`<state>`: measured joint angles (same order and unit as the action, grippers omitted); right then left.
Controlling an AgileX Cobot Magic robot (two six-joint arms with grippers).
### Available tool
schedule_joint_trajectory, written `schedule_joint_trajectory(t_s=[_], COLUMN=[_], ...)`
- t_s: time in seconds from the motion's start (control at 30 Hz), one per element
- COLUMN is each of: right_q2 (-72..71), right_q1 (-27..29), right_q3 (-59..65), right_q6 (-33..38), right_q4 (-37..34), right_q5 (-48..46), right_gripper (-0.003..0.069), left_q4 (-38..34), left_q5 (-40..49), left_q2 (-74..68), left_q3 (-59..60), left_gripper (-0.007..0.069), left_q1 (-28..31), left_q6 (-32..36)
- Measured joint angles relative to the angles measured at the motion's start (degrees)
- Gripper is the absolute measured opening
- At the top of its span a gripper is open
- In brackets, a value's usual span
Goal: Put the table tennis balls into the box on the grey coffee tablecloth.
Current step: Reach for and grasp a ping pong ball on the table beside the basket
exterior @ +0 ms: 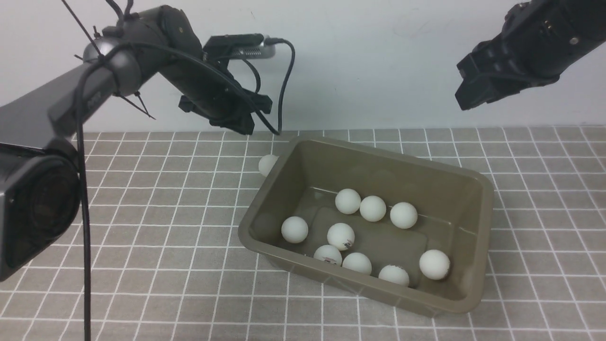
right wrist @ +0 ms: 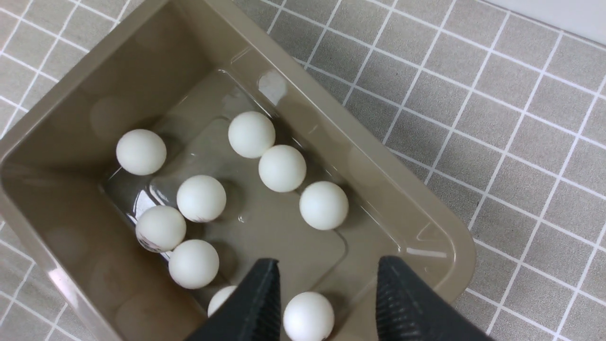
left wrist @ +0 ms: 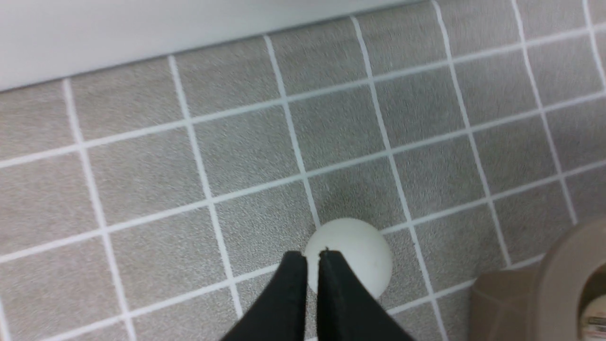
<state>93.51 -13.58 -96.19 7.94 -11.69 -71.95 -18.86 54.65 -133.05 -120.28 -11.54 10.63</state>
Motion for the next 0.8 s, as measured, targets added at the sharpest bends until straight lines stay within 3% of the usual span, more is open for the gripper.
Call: schedule_joint_trajectory(t_s=[0.1,0.13,0.2,0.23,0.27,0.43,0.63,0.73,0.8], right_q2=[0.0,0.0,0.0,0.0,0.0,0.0,0.0,0.0,0.0], right_q1=[0.0,0.0,0.0,0.0,0.0,0.0,0.0,0.0,0.0], right_q3=[0.0,0.0,0.0,0.0,0.0,0.0,0.0,0.0,0.0], right_q6=[0.0,0.0,0.0,0.0,0.0,0.0,0.0,0.0,0.0], right_q4=[0.0,0.0,0.0,0.0,0.0,0.0,-0.1,0.0,0.0], right_q5=[0.0,0.0,0.0,0.0,0.0,0.0,0.0,0.0,0.0], right_gripper=[0.0264,0.0264,0.0264,0.0264,0.0264,0.0264,0.0264,0.0264,0.0264], left_q4=[-0.8,-0.9,-1.9,-2.0,-2.7,-4.0,-4.9,-5.0,-4.8], left_q5=[0.0,0.0,0.0,0.0,0.0,-1.1,-1.7,-2.4,-2.5], left_q2=[-1.7,-1.8,-3.2,-3.2,-3.9,-5.8,-7.6,-7.9,-8.0], left_q3=[0.0,0.0,0.0,0.0,0.0,0.0,0.0,0.0,0.0], left_gripper=[0.0163,0.0163,0.0303,0.0313,0.0391,0.0543,0.0547,0.0486,0.0381], left_q1=[-0.4,-0.4,-0.4,-0.4,-0.4,-0.4,-0.4,-0.4,-0.4], left_q6=[0.8,0.9,1.5,1.5,1.6,1.7,2.1,2.4,2.5])
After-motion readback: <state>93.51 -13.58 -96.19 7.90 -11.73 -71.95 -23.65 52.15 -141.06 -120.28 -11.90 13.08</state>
